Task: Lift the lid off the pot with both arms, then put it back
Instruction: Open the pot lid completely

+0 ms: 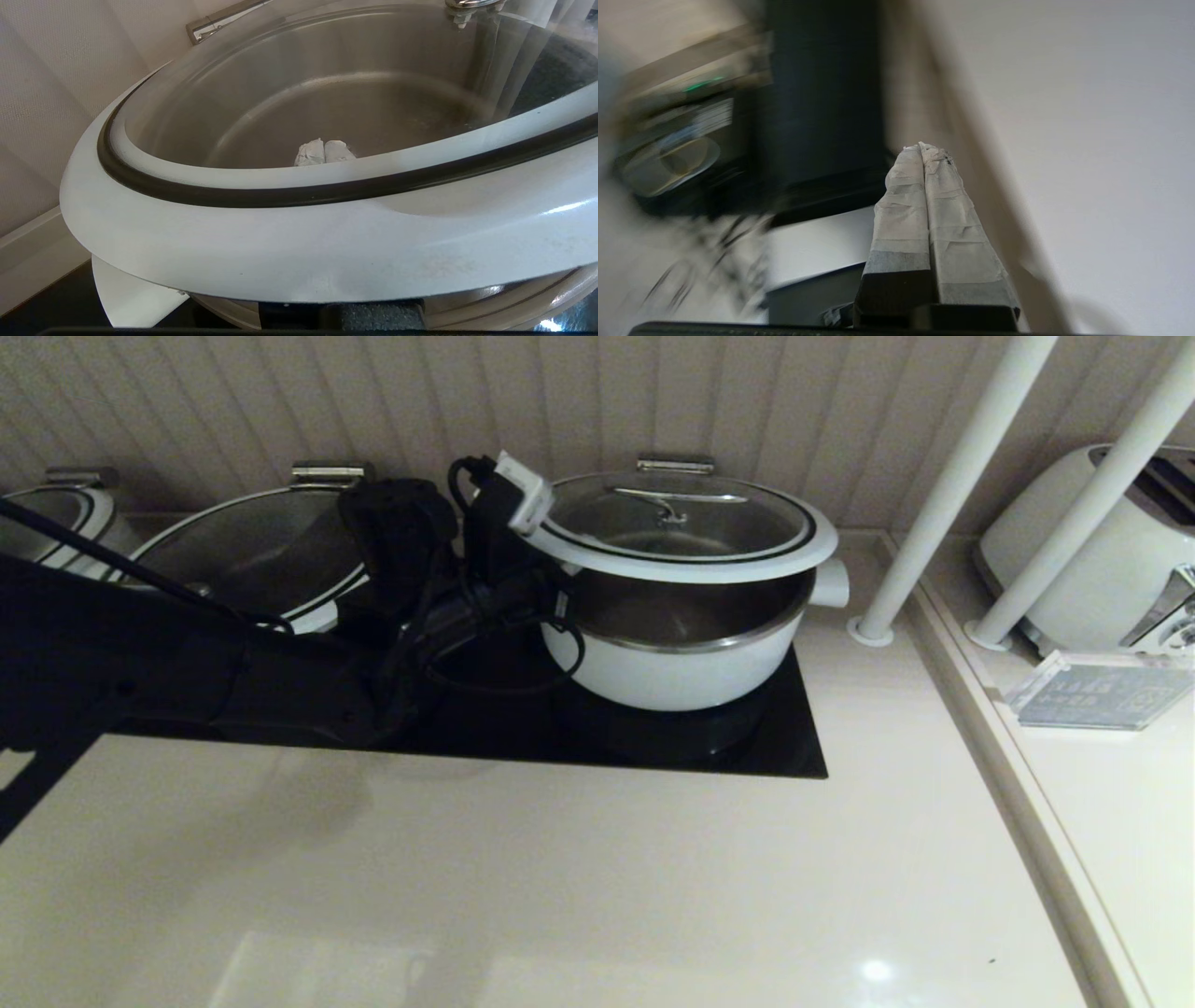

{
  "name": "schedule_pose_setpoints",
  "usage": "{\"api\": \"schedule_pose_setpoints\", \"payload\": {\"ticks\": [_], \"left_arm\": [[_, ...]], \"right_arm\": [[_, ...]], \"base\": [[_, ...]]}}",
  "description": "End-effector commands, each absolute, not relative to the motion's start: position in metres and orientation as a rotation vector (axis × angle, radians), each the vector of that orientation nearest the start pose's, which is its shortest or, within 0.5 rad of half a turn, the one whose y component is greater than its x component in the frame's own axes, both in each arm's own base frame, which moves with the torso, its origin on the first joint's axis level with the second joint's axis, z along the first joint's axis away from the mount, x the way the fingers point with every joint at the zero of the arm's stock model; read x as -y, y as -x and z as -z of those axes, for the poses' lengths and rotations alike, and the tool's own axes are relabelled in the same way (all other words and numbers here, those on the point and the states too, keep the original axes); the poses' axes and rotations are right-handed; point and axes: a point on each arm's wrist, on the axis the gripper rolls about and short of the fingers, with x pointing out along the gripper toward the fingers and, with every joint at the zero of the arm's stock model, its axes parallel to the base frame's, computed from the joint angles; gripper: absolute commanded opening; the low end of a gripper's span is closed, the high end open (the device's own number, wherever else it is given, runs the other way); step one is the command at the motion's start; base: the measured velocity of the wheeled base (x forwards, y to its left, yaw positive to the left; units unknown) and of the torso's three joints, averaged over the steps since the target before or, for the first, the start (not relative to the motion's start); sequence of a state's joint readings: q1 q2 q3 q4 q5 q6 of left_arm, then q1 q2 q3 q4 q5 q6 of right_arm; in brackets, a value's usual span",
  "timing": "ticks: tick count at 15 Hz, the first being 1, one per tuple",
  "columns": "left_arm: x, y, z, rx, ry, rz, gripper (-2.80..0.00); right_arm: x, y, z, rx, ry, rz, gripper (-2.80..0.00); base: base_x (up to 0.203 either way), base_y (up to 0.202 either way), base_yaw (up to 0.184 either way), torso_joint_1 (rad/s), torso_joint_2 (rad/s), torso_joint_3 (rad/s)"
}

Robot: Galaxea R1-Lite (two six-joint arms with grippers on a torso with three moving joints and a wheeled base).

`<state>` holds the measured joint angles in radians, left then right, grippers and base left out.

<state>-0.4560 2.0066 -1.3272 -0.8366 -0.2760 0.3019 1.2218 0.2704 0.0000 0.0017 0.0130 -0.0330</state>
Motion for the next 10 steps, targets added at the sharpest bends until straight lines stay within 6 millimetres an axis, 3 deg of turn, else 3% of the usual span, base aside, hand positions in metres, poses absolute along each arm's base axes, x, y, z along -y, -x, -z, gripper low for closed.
{"api": "schedule_pose_setpoints", "payload": {"ticks": [1, 3, 5, 7, 10], "left_arm": [[0.186, -0.365, -0.238, 0.278, -0.274, 0.701, -2.8], [0.186, -0.365, -0.239, 0.278, -0.274, 0.7, -2.8], [0.186, -0.365, -0.239, 0.278, -0.273, 0.702, -2.8], [0.186, -0.364, -0.24, 0.283, -0.274, 0.701, -2.8], [0.186, -0.364, -0.24, 0.283, -0.274, 0.701, -2.8]], "right_arm": [[0.001, 0.001, -0.079, -0.234, 0.155, -0.947, -2.8], [0.001, 0.003, -0.079, -0.244, 0.094, -0.504, -2.8], [0.001, 0.006, -0.078, -0.22, 0.053, -0.202, -2.8], [0.0, 0.014, -0.077, -0.118, 0.035, -0.048, -2.8], [0.0, 0.023, -0.075, -0.001, 0.029, -0.026, -2.8]], "base": [[0.0, 0.0, 0.0, 0.0, 0.0, 0.0], [0.0, 0.0, 0.0, 0.0, 0.0, 0.0], [0.0, 0.0, 0.0, 0.0, 0.0, 0.0], [0.0, 0.0, 0.0, 0.0, 0.0, 0.0], [0.0, 0.0, 0.0, 0.0, 0.0, 0.0]]}}
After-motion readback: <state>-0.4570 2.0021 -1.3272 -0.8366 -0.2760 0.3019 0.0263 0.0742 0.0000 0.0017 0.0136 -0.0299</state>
